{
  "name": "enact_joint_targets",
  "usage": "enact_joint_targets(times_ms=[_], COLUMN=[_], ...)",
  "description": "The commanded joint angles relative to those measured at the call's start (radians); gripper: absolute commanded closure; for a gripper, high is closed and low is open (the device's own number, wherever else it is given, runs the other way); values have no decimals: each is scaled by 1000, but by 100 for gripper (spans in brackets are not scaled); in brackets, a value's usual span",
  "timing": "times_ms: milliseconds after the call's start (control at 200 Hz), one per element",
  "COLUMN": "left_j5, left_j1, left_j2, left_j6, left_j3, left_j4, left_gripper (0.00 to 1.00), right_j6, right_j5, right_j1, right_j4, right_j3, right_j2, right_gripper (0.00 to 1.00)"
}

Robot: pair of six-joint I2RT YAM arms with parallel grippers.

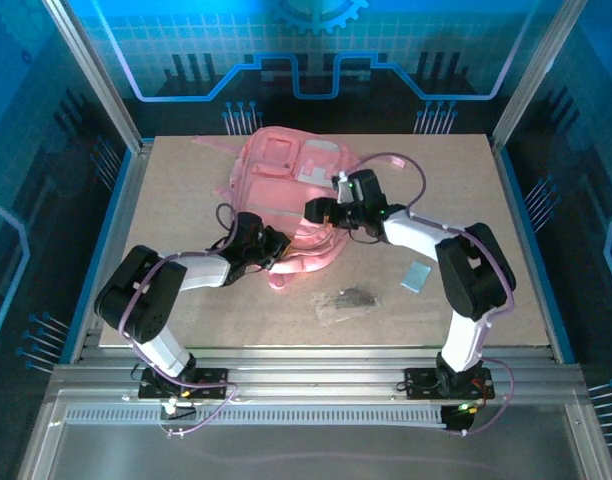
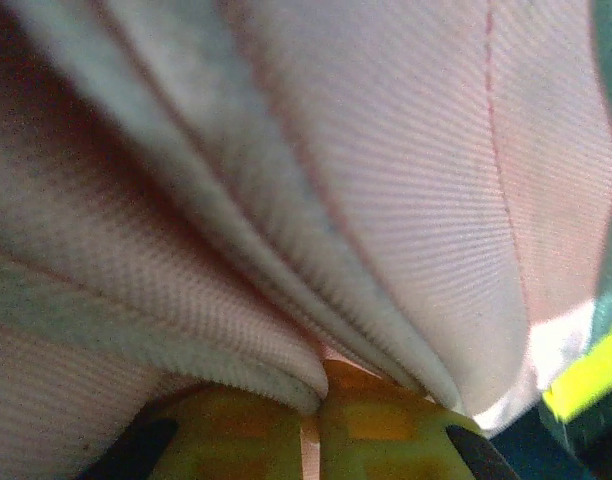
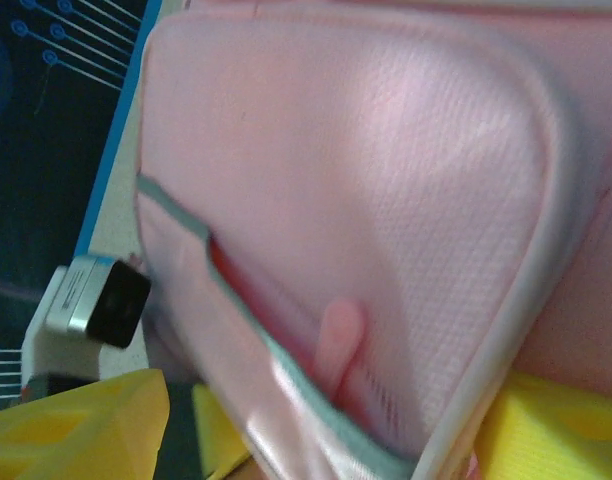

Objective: Pack the student bag
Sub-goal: Zip the student bag at the top-center of the table.

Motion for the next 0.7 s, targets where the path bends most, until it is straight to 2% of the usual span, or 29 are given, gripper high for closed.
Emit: enact_joint_targets(times_ms=[0, 150, 370, 560, 690], left_j5=[36, 22, 21, 8, -75], left_j1=[-49, -61, -58, -32, -25], left_j2=[34, 39, -23, -152, -267], left_j6=[-8, -20, 16, 184, 356], left_j3=[76, 66, 42, 82, 138], left_j4=[114, 136, 110, -108, -341], left_gripper=[92, 92, 92, 80, 63], right_j6=[43, 58, -22, -101, -141], right_j5=[-78, -64, 6, 84, 135], right_j1=[103, 134, 102, 29, -10], right_j4=[-50, -77, -226, -360, -412], right_j3=[-65, -69, -23, -5, 25], right_j2=[-69, -80, -105, -194, -222], right_gripper=[23, 23, 23, 23, 23])
